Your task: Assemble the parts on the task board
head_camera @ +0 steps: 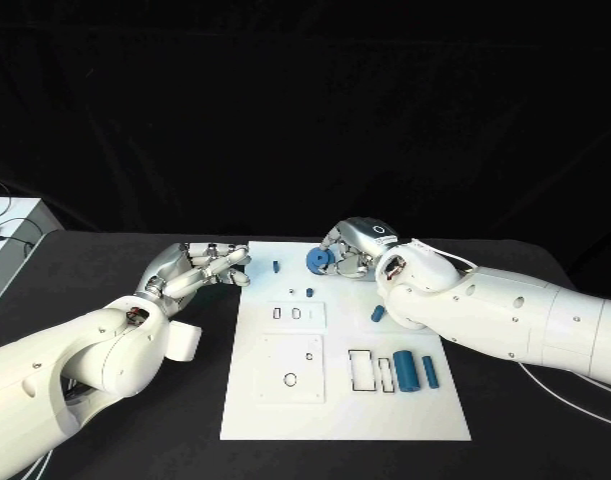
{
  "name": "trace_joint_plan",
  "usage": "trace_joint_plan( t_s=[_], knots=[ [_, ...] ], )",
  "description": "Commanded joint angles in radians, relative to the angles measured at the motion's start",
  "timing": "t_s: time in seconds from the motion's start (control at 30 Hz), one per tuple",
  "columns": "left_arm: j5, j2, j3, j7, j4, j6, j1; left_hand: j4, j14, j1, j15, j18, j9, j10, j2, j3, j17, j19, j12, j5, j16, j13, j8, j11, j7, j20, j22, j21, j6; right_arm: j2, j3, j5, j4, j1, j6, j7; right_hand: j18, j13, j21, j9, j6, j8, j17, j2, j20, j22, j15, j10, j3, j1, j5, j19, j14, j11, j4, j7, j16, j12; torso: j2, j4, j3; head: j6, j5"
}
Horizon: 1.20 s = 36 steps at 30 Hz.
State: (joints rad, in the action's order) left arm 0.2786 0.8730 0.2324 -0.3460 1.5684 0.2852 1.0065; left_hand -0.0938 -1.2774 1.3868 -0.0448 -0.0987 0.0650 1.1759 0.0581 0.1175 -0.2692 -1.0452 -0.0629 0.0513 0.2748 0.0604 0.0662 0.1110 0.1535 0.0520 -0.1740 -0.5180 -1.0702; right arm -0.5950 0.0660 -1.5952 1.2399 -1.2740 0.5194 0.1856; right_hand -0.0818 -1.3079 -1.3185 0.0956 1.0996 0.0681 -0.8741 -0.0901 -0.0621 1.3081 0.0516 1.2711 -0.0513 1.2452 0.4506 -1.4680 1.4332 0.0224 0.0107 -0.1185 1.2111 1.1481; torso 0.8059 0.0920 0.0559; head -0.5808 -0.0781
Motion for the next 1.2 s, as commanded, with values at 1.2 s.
trace_joint_plan(
  t_s=[1.2],
  knots=[
    [0.003,0.003,0.001,0.001,-0.001,-0.011,0.0,0.0,0.002,0.002,-0.005,0.006,-0.001,-0.011,-0.006,-0.008,0.002,0.005,0.004,-0.002,-0.003,-0.001,-0.003,0.0,0.004,0.003,0.005,-0.005,0.011,0.074,0.008,-0.004,-0.084,0.016,-0.042,-0.002,0.014,0.024,-0.004,-0.02,-0.089,-0.003,-0.011,-0.059,0.008,0.195,-0.011,-0.029,-0.009,-0.066,-0.102,-0.085,-0.001,0.017,-0.12,-0.029,-0.001,-0.039,-0.002,0.0002,-0.0016,-0.011,0.002]
  ],
)
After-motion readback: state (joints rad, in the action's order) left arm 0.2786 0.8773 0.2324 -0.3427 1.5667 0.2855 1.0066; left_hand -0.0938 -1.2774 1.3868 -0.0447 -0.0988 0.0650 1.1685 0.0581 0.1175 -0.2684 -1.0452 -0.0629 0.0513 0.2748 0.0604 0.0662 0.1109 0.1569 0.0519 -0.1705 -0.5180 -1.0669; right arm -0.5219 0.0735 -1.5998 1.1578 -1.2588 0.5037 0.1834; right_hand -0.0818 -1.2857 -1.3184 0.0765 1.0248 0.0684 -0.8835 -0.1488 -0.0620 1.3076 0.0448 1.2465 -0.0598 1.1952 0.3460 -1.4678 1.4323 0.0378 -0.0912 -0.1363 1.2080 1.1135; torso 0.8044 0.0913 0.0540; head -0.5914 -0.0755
